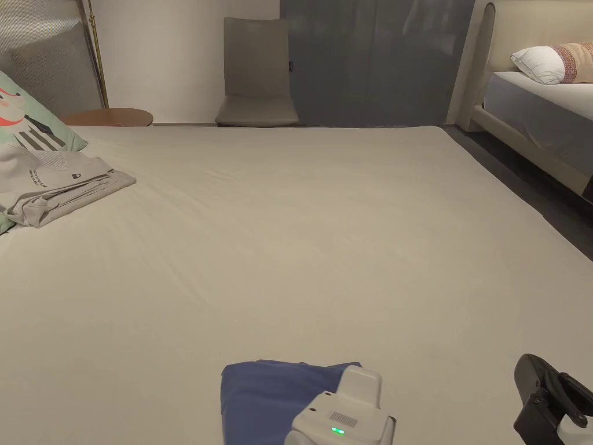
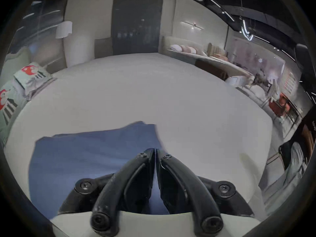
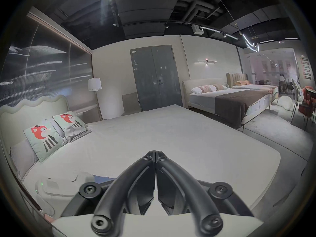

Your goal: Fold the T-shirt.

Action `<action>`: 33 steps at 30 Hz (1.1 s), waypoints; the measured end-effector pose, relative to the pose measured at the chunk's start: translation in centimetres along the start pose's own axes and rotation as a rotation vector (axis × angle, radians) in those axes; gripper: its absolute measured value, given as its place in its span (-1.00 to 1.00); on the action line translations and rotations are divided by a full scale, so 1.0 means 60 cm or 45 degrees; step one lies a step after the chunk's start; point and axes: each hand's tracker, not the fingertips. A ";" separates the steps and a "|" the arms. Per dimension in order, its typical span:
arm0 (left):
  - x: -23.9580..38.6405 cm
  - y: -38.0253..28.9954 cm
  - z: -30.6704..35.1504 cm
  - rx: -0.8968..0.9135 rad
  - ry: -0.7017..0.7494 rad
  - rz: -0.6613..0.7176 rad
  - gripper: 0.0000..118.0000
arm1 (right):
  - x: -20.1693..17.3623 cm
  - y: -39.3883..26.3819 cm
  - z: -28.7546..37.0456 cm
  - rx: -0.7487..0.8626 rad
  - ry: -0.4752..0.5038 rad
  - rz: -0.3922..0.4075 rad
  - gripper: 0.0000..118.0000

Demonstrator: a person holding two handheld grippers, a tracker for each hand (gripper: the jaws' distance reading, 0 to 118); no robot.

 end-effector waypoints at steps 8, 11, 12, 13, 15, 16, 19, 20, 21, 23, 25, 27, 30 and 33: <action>-0.029 0.024 0.054 0.040 -0.259 0.153 -0.96 | -0.005 0.013 -0.013 0.003 0.012 0.014 -0.99; -0.086 0.036 0.117 0.170 -0.313 0.222 -0.96 | -0.033 0.018 -0.037 -0.016 0.082 0.034 -0.99; -0.107 0.038 0.136 0.202 -0.308 0.244 -0.96 | -0.044 0.016 -0.048 -0.039 0.120 0.048 -0.99; -0.134 0.037 0.157 0.234 -0.295 0.284 -0.96 | -0.059 0.012 -0.061 -0.083 0.162 0.069 -0.99; -0.191 0.035 0.187 0.276 -0.266 0.394 -0.96 | -0.092 -0.005 -0.092 -0.201 0.243 0.104 -0.99; -0.225 0.030 0.204 0.291 -0.260 0.468 -0.96 | -0.109 -0.020 -0.113 -0.270 0.296 0.115 -0.99; -0.301 0.007 0.231 0.313 -0.233 0.609 -0.96 | -0.154 -0.072 -0.164 -0.481 0.384 0.179 -0.99; -0.323 -0.004 0.238 0.317 -0.211 0.641 -0.95 | -0.164 -0.095 -0.182 -0.548 0.399 0.192 -0.99; -0.340 -0.013 0.243 0.309 -0.190 0.671 -0.95 | -0.173 -0.113 -0.195 -0.604 0.407 0.211 -0.99; -0.371 -0.032 0.246 0.293 -0.171 0.744 -0.95 | -0.187 -0.149 -0.221 -0.713 0.346 0.275 -0.99; -0.395 -0.049 0.244 0.262 -0.198 0.808 -0.90 | -0.188 -0.174 -0.239 -0.800 0.295 0.295 -0.99; -0.416 -0.060 0.231 0.207 -0.252 0.868 -0.68 | -0.182 -0.165 -0.242 -0.773 0.293 0.243 -0.99; -0.455 -0.074 0.193 0.090 -0.437 0.966 0.35 | -0.180 -0.149 -0.256 -0.865 0.308 0.243 -0.99; -0.482 -0.085 0.138 -0.033 -0.634 1.113 0.87 | -0.180 -0.139 -0.268 -0.912 0.328 0.272 -0.99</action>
